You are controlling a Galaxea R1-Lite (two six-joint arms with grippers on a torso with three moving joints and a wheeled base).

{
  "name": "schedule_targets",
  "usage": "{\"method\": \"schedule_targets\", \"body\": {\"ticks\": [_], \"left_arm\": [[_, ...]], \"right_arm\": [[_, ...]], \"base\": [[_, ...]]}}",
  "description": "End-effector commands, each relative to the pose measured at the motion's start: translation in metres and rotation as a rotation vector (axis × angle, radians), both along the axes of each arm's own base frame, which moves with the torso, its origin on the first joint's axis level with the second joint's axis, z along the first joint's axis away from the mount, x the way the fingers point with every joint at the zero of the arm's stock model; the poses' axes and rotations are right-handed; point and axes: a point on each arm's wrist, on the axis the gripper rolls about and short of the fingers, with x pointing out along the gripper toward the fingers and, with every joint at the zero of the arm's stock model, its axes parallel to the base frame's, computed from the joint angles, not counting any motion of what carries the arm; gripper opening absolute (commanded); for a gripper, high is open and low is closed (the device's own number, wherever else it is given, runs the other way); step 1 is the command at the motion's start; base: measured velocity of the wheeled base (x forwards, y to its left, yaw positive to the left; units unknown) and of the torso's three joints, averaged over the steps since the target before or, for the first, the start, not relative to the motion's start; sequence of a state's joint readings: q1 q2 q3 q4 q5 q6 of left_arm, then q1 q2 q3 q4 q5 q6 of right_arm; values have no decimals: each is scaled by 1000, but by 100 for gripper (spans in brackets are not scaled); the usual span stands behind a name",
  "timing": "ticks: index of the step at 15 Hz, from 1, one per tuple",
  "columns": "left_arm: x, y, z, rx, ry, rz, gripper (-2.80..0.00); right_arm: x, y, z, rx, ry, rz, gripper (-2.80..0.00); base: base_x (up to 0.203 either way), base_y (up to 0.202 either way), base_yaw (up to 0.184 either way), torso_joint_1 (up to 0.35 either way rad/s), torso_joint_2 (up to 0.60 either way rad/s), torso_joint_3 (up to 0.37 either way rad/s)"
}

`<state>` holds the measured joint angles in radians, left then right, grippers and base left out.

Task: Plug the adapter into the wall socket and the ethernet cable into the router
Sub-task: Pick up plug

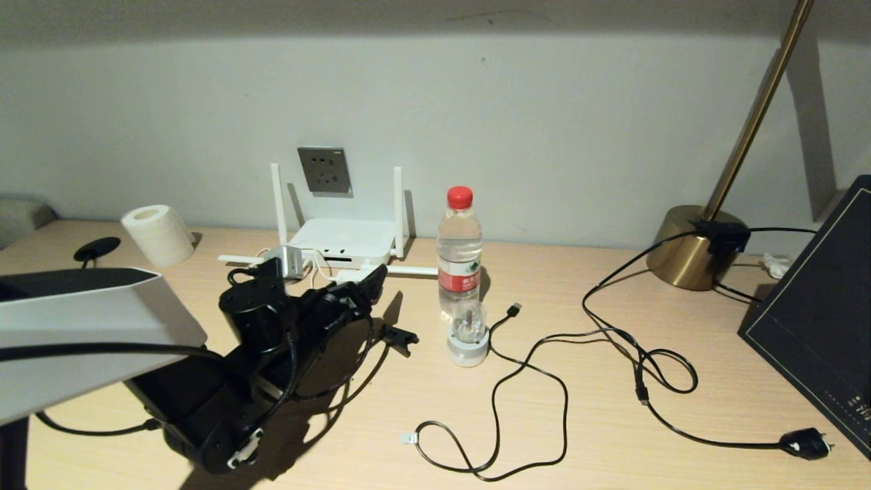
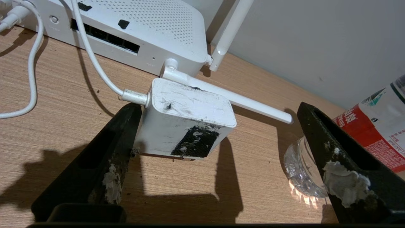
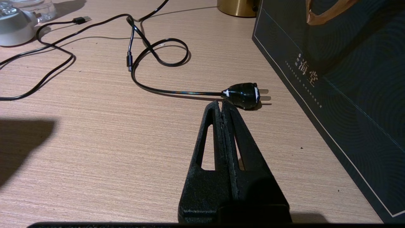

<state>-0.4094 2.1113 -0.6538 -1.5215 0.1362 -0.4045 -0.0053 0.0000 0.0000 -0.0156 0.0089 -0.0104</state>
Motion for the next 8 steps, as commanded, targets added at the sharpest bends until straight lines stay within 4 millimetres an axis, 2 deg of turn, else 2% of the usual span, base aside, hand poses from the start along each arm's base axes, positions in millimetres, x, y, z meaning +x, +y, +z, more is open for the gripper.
{"method": "schedule_targets", "body": {"ticks": [1,8], "left_arm": [[-2,1,-4,3,11,3,0],[-7,3,-13,22,53,9,0]], "right_arm": [[0,0,-1,0,6,-1,-280],[0,0,-1,0,6,1,-280]], "base": [[0,0,0,0,0,0],[0,0,0,0,0,0]]}}
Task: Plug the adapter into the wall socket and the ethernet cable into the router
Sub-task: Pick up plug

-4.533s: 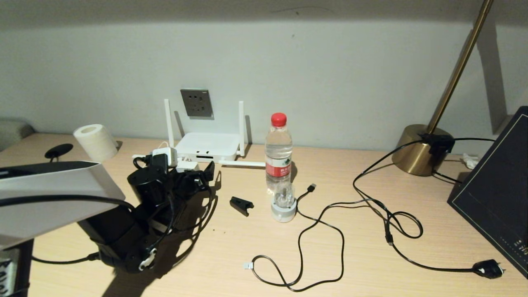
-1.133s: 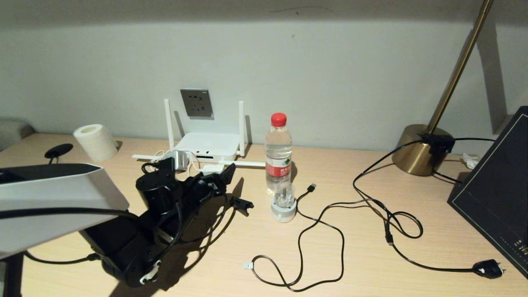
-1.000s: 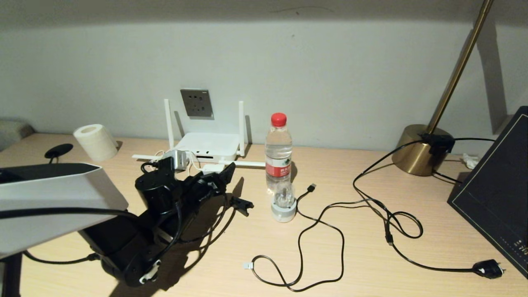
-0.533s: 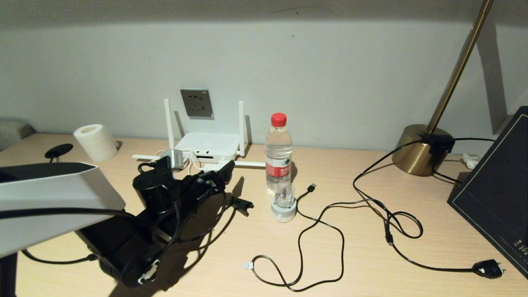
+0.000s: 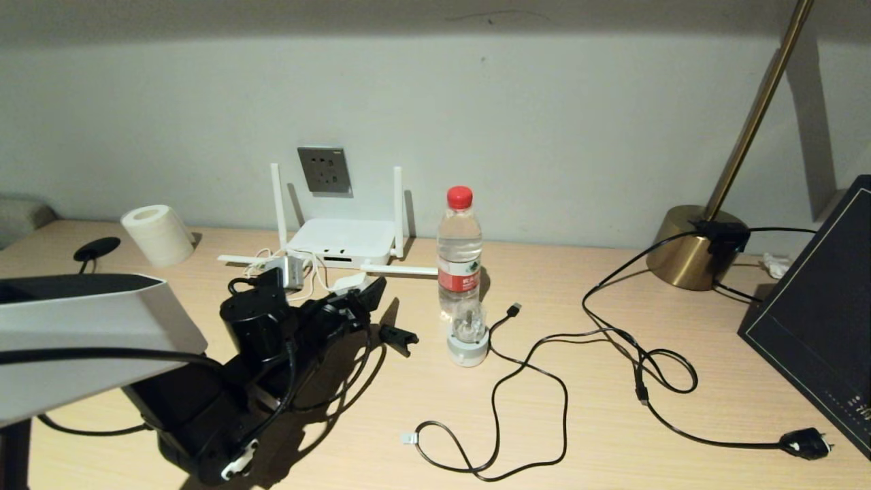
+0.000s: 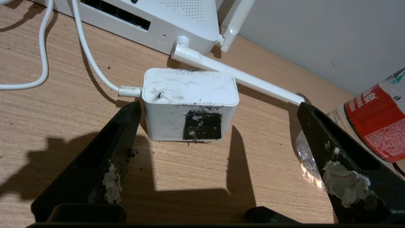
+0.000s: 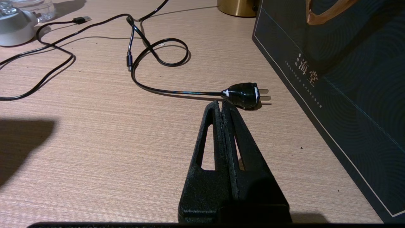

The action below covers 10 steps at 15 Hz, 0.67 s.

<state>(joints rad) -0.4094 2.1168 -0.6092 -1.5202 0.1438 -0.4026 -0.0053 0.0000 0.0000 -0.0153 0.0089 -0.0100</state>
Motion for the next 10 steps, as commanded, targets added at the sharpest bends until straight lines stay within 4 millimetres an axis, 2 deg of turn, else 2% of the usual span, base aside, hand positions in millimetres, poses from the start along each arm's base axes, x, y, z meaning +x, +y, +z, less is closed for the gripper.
{"method": "schedule_targets", "body": {"ticks": [1,10], "left_arm": [[-1,1,-5,5,14,3,0],[-16,3,-5,18,38,-6,0]], "right_arm": [[0,0,-1,-1,6,0,-280],[0,0,-1,-1,5,0,-280]], "base": [[0,0,0,0,0,0],[0,0,0,0,0,0]]}}
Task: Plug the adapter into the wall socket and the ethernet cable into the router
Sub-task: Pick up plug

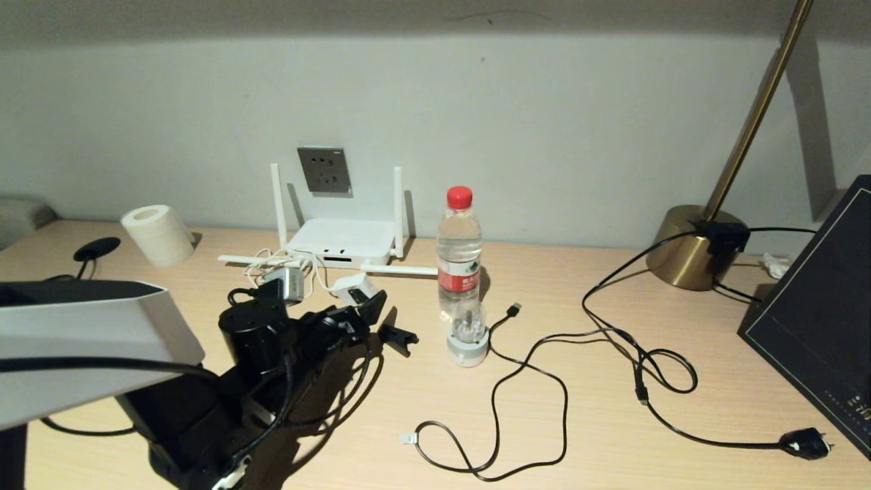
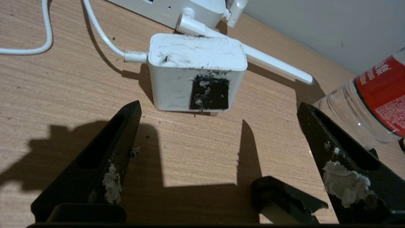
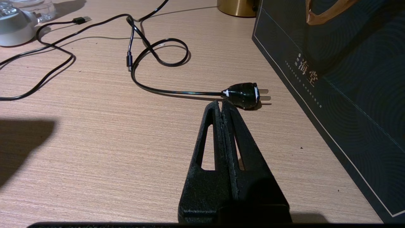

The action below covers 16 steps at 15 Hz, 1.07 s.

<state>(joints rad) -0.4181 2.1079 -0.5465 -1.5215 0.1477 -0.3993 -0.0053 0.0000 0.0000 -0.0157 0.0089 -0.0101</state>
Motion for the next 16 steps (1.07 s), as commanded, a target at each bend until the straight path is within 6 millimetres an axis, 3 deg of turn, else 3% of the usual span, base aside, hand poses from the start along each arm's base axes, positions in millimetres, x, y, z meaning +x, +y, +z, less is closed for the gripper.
{"method": "schedule_targets", "body": {"ticks": [1,10,16], "left_arm": [[-7,2,6,-8,-11,-2,0],[-51,-7,19,-2,3,-52,0],[-66,-1,39,-27,-47,-55,0]], "right_arm": [[0,0,-1,-1,7,-1,-280],[0,0,-1,-1,6,0,-280],[0,0,-1,-1,7,-1,-280]], "base": [[0,0,0,0,0,0],[0,0,0,0,0,0],[0,0,0,0,0,0]]}}
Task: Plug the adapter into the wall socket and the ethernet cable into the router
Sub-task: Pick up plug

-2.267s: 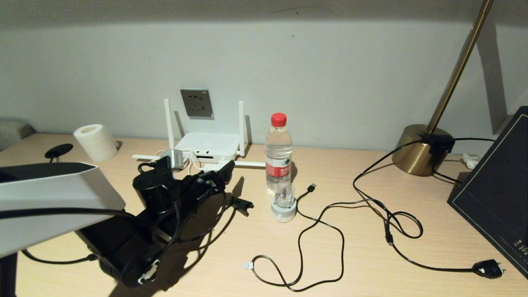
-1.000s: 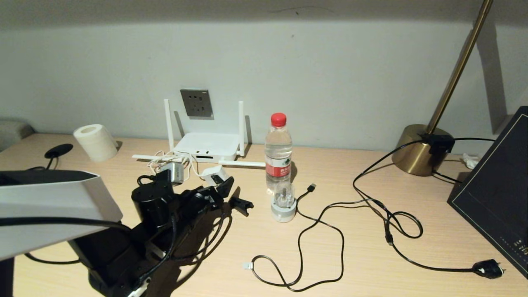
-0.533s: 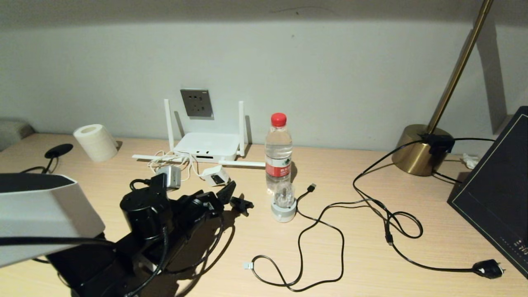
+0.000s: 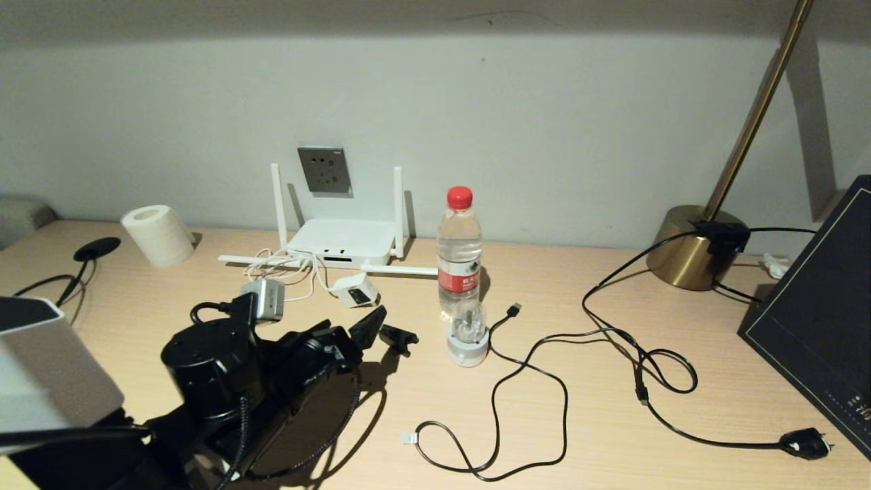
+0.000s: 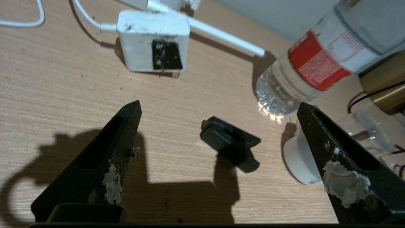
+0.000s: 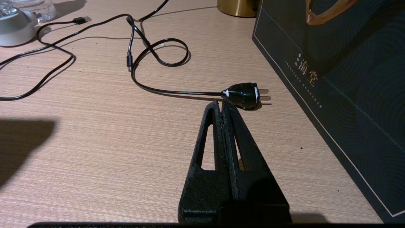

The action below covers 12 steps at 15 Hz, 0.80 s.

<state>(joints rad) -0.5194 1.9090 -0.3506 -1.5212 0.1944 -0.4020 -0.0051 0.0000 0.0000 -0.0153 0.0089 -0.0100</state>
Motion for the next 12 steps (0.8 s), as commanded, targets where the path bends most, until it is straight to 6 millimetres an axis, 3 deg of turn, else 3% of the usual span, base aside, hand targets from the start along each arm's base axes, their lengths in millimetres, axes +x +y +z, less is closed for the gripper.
{"method": "schedule_targets", "body": {"ticks": [1,5,9,12], "left_arm": [[-8,2,18,-35,-62,-3,0],[-20,1,40,-27,-148,-6,0],[-27,6,63,104,-240,10,0],[-24,11,92,180,-231,23,0]], "right_arm": [[0,0,-1,-1,5,1,-280],[0,0,-1,-1,6,0,-280],[0,0,-1,-1,6,-1,-280],[0,0,-1,-1,6,1,-280]], "base": [[0,0,0,0,0,0],[0,0,0,0,0,0],[0,0,0,0,0,0],[0,0,0,6,-25,-19]]}}
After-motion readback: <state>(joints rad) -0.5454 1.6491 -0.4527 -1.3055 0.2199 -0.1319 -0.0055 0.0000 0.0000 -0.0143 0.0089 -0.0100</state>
